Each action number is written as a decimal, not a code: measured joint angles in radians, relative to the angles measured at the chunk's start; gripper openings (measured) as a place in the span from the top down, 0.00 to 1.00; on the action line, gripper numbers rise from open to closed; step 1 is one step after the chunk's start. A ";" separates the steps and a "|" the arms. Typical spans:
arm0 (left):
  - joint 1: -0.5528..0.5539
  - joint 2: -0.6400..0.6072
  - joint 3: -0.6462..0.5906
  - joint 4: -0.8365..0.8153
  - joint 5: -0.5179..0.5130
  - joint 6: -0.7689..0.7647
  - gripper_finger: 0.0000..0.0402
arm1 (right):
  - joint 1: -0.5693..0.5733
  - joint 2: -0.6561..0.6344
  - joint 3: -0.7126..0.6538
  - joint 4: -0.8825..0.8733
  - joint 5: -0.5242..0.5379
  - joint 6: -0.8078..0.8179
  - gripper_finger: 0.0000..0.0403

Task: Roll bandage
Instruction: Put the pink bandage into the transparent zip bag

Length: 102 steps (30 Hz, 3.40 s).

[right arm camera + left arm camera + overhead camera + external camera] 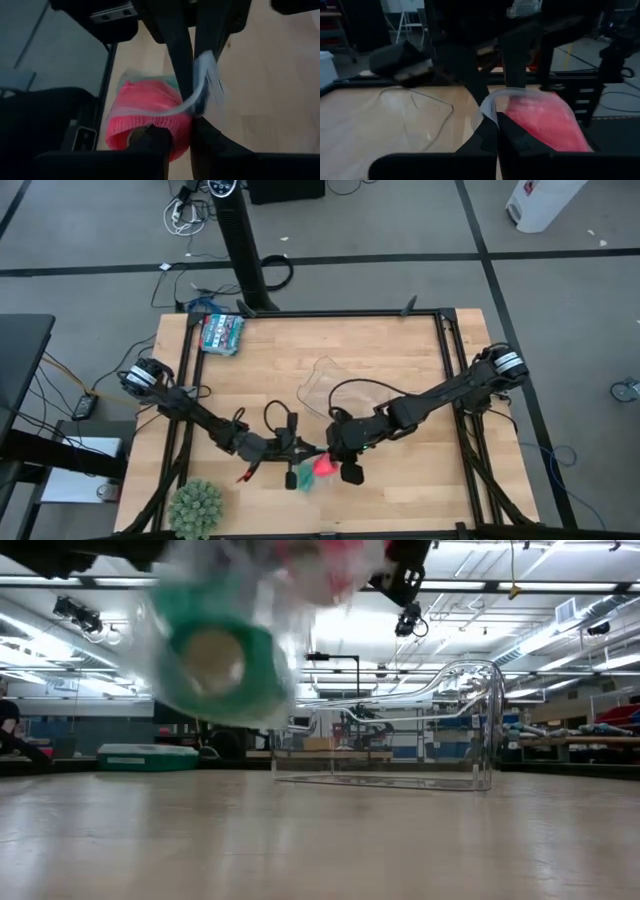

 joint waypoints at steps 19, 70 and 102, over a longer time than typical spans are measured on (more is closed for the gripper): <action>0.188 0.162 0.215 0.162 0.243 0.060 0.99 | -0.004 -0.226 -0.001 -0.356 0.073 0.106 0.87; 0.148 0.204 0.127 0.143 0.256 -0.071 0.99 | 0.106 -0.130 0.000 -0.328 0.172 0.159 0.62; 0.139 0.204 0.127 0.189 0.257 -0.057 0.99 | 0.372 -0.222 -0.298 -0.312 0.463 0.521 0.62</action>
